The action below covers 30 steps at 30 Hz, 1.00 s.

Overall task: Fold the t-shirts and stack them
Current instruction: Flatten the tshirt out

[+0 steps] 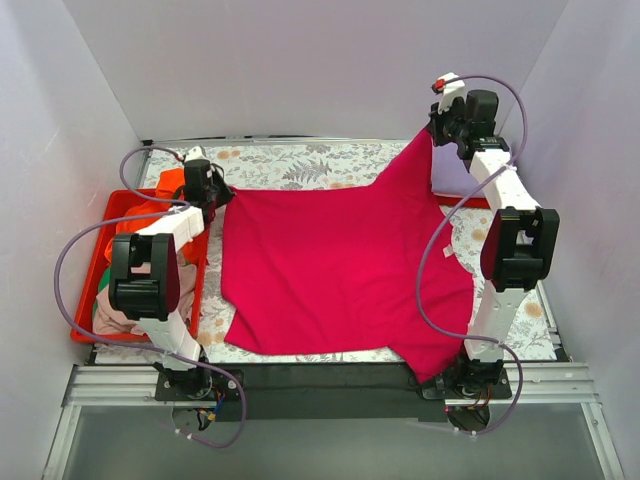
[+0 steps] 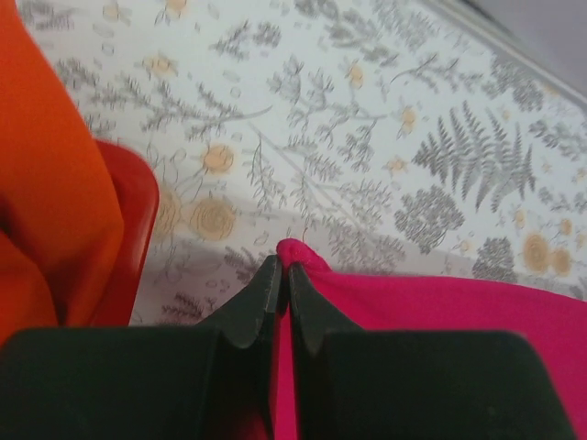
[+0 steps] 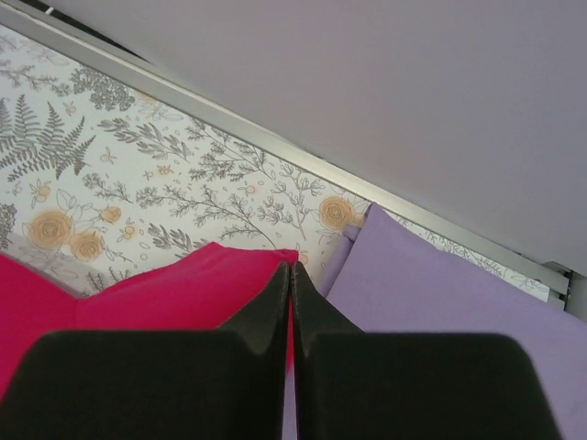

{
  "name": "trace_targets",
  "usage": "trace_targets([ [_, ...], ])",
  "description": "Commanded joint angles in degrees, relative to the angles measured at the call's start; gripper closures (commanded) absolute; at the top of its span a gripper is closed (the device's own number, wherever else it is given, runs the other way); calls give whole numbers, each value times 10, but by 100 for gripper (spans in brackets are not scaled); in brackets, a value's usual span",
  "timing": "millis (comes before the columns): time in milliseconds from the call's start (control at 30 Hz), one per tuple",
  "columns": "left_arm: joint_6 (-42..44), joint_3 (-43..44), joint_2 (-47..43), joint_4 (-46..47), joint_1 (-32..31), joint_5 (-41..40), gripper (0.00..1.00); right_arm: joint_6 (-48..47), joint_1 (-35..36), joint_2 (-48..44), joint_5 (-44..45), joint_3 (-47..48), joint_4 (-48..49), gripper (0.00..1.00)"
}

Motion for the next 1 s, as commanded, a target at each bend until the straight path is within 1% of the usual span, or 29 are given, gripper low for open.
trace_targets([
  [0, 20, 44, 12, 13, 15, 13, 100, 33, -1, -3, -4, 37, 37, 99],
  [200, 26, 55, 35, 9, 24, 18, 100, 67, 0, 27, -32, 53, 40, 99],
  [400, 37, 78, 60, 1, 27, 18, 100, 78, 0, 54, -44, 68, 40, 99],
  [467, 40, 93, 75, -5, 27, 17, 100, 84, 0, 61, -51, 75, 39, 99],
  [500, 40, 98, 79, -8, 44, 13, 100, 84, 1, 68, -54, 84, 40, 99],
  [800, 51, 171, 147, -34, 57, -6, 100, 91, 13, 118, -49, 129, 39, 99],
  [833, 54, 198, 175, -43, 58, -2, 100, 92, 13, 134, -43, 143, 40, 99],
  [867, 56, 207, 186, -44, 59, -5, 100, 91, 14, 141, -45, 150, 40, 99],
  [967, 56, 220, 197, -43, 62, -15, 100, 92, 16, 152, -43, 164, 54, 99],
])
